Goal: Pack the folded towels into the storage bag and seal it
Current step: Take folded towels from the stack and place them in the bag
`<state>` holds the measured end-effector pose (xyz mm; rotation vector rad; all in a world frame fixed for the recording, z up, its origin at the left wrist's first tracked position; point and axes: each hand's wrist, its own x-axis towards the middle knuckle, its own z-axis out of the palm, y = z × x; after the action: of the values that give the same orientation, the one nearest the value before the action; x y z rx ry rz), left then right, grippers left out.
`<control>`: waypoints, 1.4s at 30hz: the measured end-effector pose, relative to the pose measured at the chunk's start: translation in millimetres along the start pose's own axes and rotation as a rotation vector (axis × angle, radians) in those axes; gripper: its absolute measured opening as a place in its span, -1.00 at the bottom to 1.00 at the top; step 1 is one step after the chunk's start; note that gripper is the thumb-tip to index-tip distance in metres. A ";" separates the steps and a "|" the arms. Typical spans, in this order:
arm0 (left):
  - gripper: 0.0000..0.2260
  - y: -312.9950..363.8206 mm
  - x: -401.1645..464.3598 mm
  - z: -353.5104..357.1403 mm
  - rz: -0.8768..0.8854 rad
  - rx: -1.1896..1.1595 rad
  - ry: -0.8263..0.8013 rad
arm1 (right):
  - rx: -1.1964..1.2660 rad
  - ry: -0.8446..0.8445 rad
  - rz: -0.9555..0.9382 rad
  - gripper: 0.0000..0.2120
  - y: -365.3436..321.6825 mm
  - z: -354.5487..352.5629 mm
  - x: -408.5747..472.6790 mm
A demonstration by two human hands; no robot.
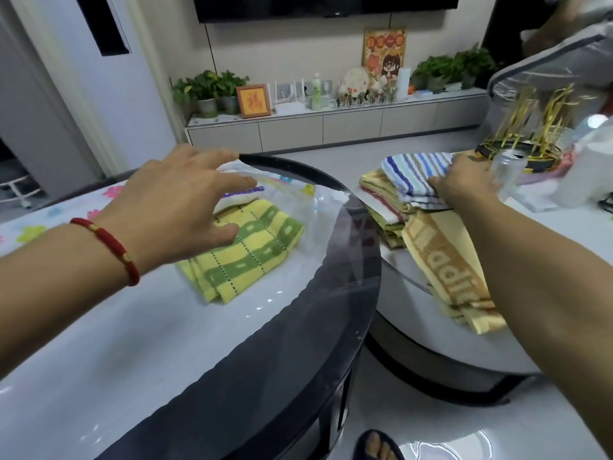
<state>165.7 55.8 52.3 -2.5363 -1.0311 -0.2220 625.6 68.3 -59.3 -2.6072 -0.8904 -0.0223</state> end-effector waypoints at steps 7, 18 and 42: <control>-0.45 -0.8 -7.2 -1.1 -0.017 0.017 -0.020 | 0.229 -0.224 -0.027 -0.32 -13.3 -37.8 13.1; -0.53 -25.3 -86.2 -23.3 -0.195 0.002 -0.182 | 1.240 -0.868 -0.173 -0.74 10.9 -120.0 -118.4; -0.24 -122.0 -173.2 -84.5 -0.308 0.127 -0.222 | 1.557 -1.226 -0.053 -0.55 -345.3 68.8 -405.8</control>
<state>-43.4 -9.7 115.6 -2.3167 -1.4731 0.0428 89.6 105.6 -57.1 -0.8978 -0.7073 1.6097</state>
